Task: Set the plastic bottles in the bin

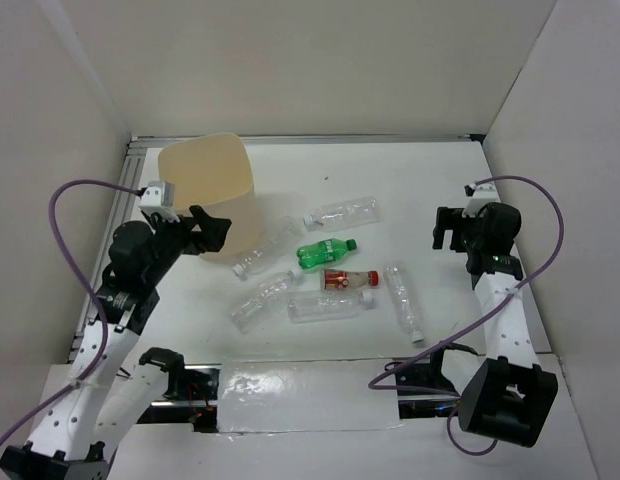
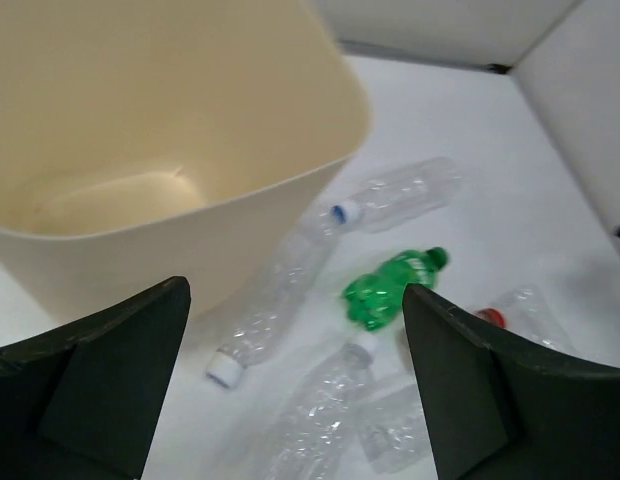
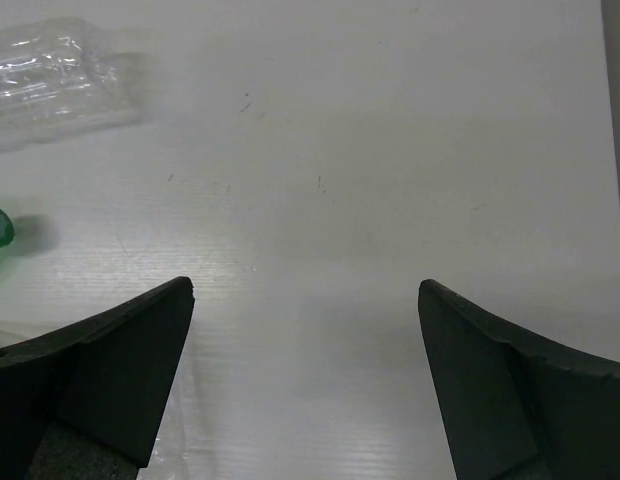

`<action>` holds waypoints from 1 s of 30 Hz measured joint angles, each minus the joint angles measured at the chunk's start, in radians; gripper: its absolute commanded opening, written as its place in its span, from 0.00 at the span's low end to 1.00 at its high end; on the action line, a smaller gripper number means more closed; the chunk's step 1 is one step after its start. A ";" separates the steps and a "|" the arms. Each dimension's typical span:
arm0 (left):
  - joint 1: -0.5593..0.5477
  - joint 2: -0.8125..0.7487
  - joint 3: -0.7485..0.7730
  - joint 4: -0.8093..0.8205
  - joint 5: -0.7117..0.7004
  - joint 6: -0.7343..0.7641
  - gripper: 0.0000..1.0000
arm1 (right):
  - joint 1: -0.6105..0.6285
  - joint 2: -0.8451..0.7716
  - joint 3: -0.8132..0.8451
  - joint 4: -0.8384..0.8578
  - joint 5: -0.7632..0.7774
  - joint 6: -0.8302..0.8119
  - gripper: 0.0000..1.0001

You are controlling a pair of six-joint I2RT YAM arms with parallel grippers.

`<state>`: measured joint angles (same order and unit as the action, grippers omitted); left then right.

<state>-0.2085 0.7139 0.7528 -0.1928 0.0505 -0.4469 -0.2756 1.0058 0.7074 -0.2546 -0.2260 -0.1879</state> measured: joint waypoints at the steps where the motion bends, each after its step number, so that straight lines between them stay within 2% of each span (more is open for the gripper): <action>1: -0.003 -0.015 0.016 0.005 0.036 0.003 1.00 | 0.000 -0.011 0.000 0.000 -0.003 0.000 1.00; 4: -0.012 -0.050 0.030 0.000 0.133 0.007 0.99 | 0.000 -0.012 0.000 -0.005 -0.026 -0.018 1.00; 7: -0.024 -0.049 0.023 -0.019 0.211 0.001 0.84 | 0.000 -0.002 0.001 -0.018 -0.071 -0.072 1.00; 8: -0.031 -0.045 0.019 -0.021 0.237 -0.002 0.76 | 0.000 0.003 0.002 -0.021 -0.089 -0.089 0.93; 9: -0.040 -0.036 0.014 -0.021 0.261 -0.006 0.62 | 0.000 0.014 0.008 -0.031 -0.109 -0.108 0.56; 10: -0.056 -0.019 0.010 -0.021 0.283 -0.009 0.56 | -0.001 0.027 0.016 -0.039 -0.131 -0.128 0.42; 11: -0.076 0.000 0.010 -0.022 0.298 -0.010 0.53 | -0.002 0.040 0.026 -0.049 -0.153 -0.134 0.37; 12: -0.101 0.019 0.010 -0.017 0.312 -0.009 0.53 | -0.003 0.054 0.039 -0.064 -0.176 -0.143 0.37; 14: -0.198 0.084 0.020 -0.027 0.297 0.003 0.64 | -0.005 0.074 0.061 -0.093 -0.222 -0.154 0.63; 15: -0.281 0.130 0.043 -0.045 0.269 0.010 0.70 | -0.005 0.080 0.072 -0.112 -0.254 -0.169 0.74; 16: -0.349 0.173 0.068 -0.056 0.249 0.027 0.77 | -0.005 0.084 0.079 -0.126 -0.275 -0.179 0.91; 17: -0.447 0.229 0.100 -0.081 0.188 0.036 0.84 | -0.006 0.085 0.082 -0.142 -0.303 -0.196 0.95; 20: -0.678 0.403 0.203 -0.138 0.075 0.067 0.85 | -0.006 0.090 0.086 -0.182 -0.352 -0.247 0.99; 22: -0.761 0.531 0.257 -0.167 0.003 0.084 0.86 | -0.006 0.099 0.088 -0.217 -0.375 -0.277 0.99; 26: -0.770 0.719 0.297 -0.234 -0.150 0.076 0.86 | -0.006 0.105 0.089 -0.255 -0.394 -0.311 0.99; 27: -0.762 0.752 0.298 -0.253 -0.183 0.073 0.84 | -0.006 0.104 0.089 -0.261 -0.397 -0.319 0.99; 30: -0.727 0.782 0.306 -0.312 -0.251 0.074 0.81 | -0.006 0.102 0.089 -0.285 -0.418 -0.352 0.99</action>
<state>-0.9352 1.4963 1.0584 -0.5049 -0.2005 -0.3729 -0.2813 1.1080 0.7967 -0.5400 -0.6445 -0.5396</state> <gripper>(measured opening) 0.826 0.993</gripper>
